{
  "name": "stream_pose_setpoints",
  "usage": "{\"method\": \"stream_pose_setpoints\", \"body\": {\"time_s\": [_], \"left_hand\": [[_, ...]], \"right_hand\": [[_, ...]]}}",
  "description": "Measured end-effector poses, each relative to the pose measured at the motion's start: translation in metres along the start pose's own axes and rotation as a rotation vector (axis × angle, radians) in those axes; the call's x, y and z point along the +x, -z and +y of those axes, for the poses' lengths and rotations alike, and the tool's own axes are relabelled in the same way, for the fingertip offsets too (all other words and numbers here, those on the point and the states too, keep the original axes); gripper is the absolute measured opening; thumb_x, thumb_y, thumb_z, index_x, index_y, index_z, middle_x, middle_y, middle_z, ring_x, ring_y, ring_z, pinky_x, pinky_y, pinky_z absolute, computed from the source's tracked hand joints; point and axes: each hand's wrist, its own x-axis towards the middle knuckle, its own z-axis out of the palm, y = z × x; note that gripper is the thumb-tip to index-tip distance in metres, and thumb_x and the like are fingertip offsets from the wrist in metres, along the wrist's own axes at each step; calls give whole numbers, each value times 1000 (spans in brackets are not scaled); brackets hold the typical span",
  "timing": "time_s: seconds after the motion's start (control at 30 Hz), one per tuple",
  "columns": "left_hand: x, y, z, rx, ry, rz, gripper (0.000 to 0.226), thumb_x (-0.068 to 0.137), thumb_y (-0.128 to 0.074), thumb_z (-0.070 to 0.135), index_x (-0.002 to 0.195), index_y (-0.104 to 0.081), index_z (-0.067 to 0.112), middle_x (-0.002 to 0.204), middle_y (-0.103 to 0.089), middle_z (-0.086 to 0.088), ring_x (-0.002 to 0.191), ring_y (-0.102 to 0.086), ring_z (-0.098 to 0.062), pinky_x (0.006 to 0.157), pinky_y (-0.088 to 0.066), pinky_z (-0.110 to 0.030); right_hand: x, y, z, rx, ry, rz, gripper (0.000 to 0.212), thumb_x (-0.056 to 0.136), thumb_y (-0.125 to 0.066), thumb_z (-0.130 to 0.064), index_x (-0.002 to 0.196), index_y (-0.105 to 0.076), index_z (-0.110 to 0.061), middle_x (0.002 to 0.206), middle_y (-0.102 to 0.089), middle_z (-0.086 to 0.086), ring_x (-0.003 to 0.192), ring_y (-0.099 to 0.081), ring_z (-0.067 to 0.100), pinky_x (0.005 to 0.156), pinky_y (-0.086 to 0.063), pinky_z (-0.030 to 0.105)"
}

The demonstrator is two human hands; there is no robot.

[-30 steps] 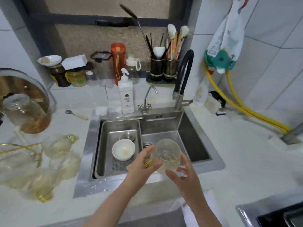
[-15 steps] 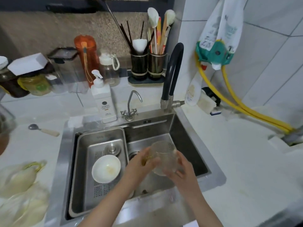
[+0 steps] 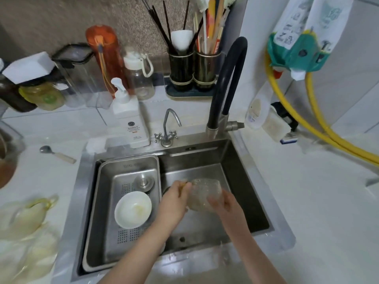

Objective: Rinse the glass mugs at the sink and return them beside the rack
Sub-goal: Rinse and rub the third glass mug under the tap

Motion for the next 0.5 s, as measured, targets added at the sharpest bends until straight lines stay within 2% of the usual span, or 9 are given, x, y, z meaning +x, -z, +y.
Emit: {"method": "stream_pose_setpoints", "body": {"time_s": [0.07, 0.13, 0.2, 0.27, 0.3, 0.37, 0.43, 0.47, 0.5], "left_hand": [[4, -4, -1, 3, 46, -14, 22, 95, -48, 40, 95, -57, 21, 92, -65, -5, 82, -66, -21, 69, -59, -46], [7, -8, -1, 19, 49, -41, 28, 94, -46, 45, 111, -55, 24, 103, -66, -6, 95, -66, -23, 78, -58, -46], [6, -9, 0, 74, -1, -109, 45, 92, -52, 46, 134, -38, 36, 108, -65, 0, 101, -64, -18, 91, -52, -38], [0, -10, 0, 159, -67, -189, 65, 90, -57, 41, 141, -18, 47, 103, -65, 3, 94, -63, -13, 90, -49, -28], [-3, -10, -2, 167, -96, -198, 66, 90, -58, 39, 141, -17, 48, 102, -65, 4, 93, -63, -11, 90, -48, -28], [-3, -11, -8, 136, -114, -174, 58, 90, -58, 37, 140, -30, 45, 107, -60, 11, 98, -59, -6, 94, -45, -23], [-1, -11, -10, 120, -125, -137, 49, 91, -56, 37, 137, -41, 40, 112, -57, 14, 104, -54, -1, 94, -41, -15], [0, -11, -11, 114, -130, -121, 46, 91, -56, 38, 135, -45, 39, 116, -58, 15, 107, -54, 1, 94, -40, -12], [1, -12, -11, 98, -131, -108, 44, 91, -55, 39, 134, -48, 37, 120, -59, 16, 108, -54, 2, 96, -40, -12]], "right_hand": [[8, 2, -1, -67, 40, -27, 47, 77, -54, -67, 107, -61, -31, 94, -67, -10, 87, -64, 3, 76, -49, 21], [18, 5, 1, -111, 46, -30, 66, 73, -47, -78, 109, -61, -24, 93, -68, -6, 86, -65, 7, 76, -52, 25], [24, 9, 1, -125, 40, -31, 65, 76, -46, -74, 109, -62, -20, 94, -68, -3, 86, -65, 9, 74, -51, 22], [26, 12, 1, -122, 34, -52, 65, 77, -48, -74, 113, -61, -21, 97, -69, -3, 88, -65, 9, 76, -51, 21], [27, 13, 2, -121, 26, -65, 66, 77, -48, -75, 117, -59, -23, 102, -69, -4, 92, -65, 9, 80, -52, 24], [29, 15, 1, -131, 11, -108, 68, 77, -51, -71, 128, -53, -26, 117, -65, -2, 106, -62, 13, 92, -51, 32], [31, 18, -1, -146, -3, -135, 84, 69, -52, -79, 136, -45, -28, 128, -58, -1, 117, -57, 19, 101, -46, 40], [32, 19, -1, -145, 3, -139, 89, 66, -53, -82, 138, -43, -30, 130, -56, -1, 120, -54, 20, 103, -44, 41], [31, 19, -2, -130, 19, -138, 85, 68, -56, -78, 138, -42, -32, 132, -53, -3, 121, -52, 17, 105, -42, 38]]}}
